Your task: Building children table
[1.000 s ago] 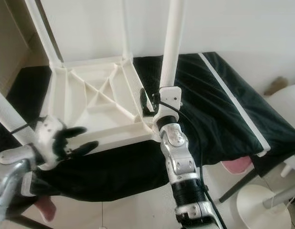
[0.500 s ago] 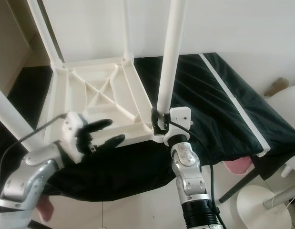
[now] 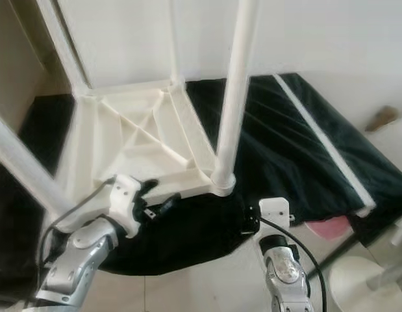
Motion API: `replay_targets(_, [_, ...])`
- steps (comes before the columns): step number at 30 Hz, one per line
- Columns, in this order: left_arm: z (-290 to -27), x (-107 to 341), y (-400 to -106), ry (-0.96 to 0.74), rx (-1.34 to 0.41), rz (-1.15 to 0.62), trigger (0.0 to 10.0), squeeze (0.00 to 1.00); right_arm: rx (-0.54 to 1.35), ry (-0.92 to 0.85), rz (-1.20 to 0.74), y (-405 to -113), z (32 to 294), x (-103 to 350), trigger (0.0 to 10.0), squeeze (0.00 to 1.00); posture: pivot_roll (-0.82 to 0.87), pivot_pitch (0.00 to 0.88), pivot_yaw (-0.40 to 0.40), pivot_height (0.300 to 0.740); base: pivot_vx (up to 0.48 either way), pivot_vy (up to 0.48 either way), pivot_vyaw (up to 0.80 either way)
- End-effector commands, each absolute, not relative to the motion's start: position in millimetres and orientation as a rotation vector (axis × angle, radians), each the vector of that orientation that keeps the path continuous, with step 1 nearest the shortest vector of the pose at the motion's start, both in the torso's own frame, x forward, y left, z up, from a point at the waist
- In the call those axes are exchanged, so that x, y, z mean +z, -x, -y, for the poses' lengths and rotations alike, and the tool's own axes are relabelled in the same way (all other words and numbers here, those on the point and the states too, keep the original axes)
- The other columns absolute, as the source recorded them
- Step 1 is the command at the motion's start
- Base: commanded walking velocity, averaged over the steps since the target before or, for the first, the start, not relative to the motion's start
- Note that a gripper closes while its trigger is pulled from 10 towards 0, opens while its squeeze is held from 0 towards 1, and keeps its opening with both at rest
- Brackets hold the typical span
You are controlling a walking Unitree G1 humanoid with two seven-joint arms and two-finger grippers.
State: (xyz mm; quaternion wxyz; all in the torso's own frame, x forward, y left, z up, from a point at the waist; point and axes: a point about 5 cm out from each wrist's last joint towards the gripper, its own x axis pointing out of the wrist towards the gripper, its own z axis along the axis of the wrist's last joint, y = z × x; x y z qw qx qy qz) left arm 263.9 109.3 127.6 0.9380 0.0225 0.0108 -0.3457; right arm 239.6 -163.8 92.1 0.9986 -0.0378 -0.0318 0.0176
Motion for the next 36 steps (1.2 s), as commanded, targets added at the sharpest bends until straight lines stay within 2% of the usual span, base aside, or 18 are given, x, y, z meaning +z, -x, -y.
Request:
replay_targets(1, [-110.7, 126.9, -262.3, -0.054, -0.693, -0.015, 10.0, 0.0, 0.027, 0.085, 0.069, -237.0, 165.0, 92.1, 10.0, 0.0, 0.02, 0.0, 0.031, 0.74, 0.0, 0.0, 0.8])
replay_targets(12, [-114.1, 124.6, -260.9, -0.084, -0.681, 0.007, 10.0, 0.0, 0.031, 0.096, 0.082, -229.2, 167.5, 91.0, 10.0, 0.0, 0.02, 0.0, 0.029, 0.74, 0.0, 0.0, 0.8])
replay_targets(27, [-111.8, 121.6, -253.1, -0.095, -0.718, 0.016, 10.0, 0.0, 0.04, 0.108, 0.083, -225.3, 173.6, 93.4, 10.0, 0.0, 0.02, 0.0, 0.027, 0.74, 0.0, -0.021, 0.0])
replay_targets(36, [-112.7, 122.2, -254.0, -0.09, -0.707, 0.023, 10.0, 0.0, 0.047, 0.126, 0.084, -224.7, 177.3, 94.2, 10.0, 0.0, 0.02, 0.0, 0.025, 0.74, 0.0, -0.28, 0.0])
